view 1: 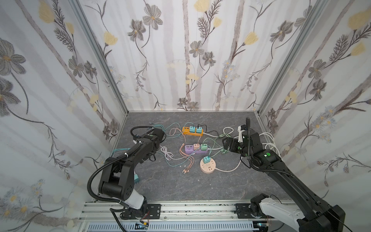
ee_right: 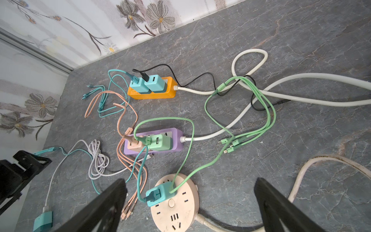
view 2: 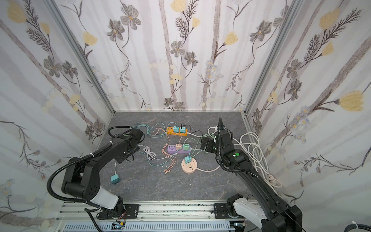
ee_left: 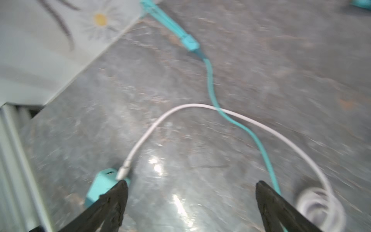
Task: Insert the plug
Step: 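Move the left gripper to the teal charger with white cable and grasp it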
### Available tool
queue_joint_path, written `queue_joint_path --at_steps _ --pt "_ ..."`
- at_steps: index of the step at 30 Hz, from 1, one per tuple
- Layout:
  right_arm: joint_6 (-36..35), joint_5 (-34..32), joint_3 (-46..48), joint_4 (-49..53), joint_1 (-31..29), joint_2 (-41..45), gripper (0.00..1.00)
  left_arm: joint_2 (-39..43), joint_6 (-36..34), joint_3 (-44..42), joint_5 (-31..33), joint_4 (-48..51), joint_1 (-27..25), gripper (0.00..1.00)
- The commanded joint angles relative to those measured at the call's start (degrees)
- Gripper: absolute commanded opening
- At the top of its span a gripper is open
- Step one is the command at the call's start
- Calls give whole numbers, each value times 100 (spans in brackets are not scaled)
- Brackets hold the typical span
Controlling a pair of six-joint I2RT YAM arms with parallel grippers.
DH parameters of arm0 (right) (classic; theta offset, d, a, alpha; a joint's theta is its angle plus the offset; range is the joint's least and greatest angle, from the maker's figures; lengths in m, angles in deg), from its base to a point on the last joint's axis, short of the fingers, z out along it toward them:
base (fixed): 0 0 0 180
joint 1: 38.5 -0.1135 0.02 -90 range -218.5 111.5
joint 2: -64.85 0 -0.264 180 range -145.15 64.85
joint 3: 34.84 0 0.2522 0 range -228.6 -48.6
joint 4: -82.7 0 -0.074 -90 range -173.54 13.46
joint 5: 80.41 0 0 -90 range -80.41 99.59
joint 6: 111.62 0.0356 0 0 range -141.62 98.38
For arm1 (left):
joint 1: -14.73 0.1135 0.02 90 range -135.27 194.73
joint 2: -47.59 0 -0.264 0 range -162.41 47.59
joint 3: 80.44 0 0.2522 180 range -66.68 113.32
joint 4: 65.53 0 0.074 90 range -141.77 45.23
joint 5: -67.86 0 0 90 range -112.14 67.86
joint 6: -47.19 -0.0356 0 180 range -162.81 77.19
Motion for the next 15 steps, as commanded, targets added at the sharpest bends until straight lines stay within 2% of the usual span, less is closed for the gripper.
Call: queue_joint_path --at_steps 1,4,8,12,15 --pt "-74 -168 -110 194 -36 -69 99 89 1276 -332 106 1654 306 100" --pt "-158 -194 -108 286 -55 -138 99 163 1487 -951 -62 1476 596 100" --pt "-274 -287 -453 483 -107 -254 99 310 1180 -1568 -646 665 1110 100" --pt "-284 -403 -504 502 -172 -264 99 762 234 -2191 -1197 -714 1374 100" --pt "-273 -472 -530 487 -223 -272 99 1074 -260 -2453 -1324 -1204 1385 100"
